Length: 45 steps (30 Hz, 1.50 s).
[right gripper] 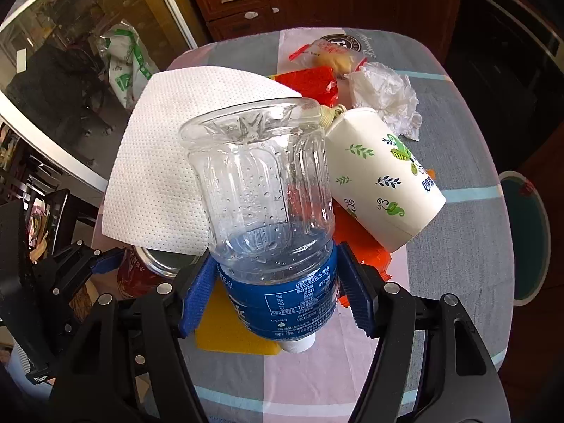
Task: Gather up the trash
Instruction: 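Grasp the red can with the left tool while the right tool grasps the water bottle, then carry the can and bottle over the teal bin and open both tools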
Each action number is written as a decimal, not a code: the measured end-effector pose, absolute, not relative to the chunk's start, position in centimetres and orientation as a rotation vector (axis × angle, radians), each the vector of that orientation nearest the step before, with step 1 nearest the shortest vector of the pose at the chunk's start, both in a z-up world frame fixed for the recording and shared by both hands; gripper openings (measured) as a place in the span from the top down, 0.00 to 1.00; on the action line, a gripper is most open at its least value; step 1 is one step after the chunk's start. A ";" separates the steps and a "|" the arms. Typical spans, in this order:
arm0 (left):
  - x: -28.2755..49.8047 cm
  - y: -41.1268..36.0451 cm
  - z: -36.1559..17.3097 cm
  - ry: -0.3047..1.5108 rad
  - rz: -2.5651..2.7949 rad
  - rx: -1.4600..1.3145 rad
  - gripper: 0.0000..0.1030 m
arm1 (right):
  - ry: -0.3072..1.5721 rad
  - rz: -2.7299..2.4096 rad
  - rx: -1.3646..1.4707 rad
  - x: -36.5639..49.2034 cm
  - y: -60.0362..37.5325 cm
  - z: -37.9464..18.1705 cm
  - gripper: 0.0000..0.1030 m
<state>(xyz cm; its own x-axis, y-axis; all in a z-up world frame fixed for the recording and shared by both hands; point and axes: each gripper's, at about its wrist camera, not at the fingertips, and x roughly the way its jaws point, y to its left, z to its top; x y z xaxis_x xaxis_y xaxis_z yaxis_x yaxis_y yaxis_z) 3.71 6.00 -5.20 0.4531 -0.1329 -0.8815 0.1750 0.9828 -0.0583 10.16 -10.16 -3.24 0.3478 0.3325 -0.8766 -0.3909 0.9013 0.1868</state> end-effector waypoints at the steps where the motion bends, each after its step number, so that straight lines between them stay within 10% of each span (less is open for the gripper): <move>1: 3.0 5.9 -4.7 1.078 -0.180 0.032 0.38 | 1.114 0.473 -0.054 10.0 -10.3 -2.9 0.38; 29: 7.6 -8.1 5.5 0.962 -0.366 0.025 0.39 | 0.914 0.220 0.277 10.9 -32.8 2.9 0.38; 45: 20.5 -26.6 -3.3 1.143 -0.484 0.183 0.39 | 1.206 0.049 0.505 22.5 -48.4 -13.2 0.38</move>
<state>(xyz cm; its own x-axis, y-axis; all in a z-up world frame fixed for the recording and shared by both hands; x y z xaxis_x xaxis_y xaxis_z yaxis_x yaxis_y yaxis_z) 20.52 -26.62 -3.30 0.3253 -0.2755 -0.9046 0.4584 0.8826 -0.1040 22.52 -48.36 -13.16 0.3700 0.2995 -0.8795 0.2269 0.8888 0.3981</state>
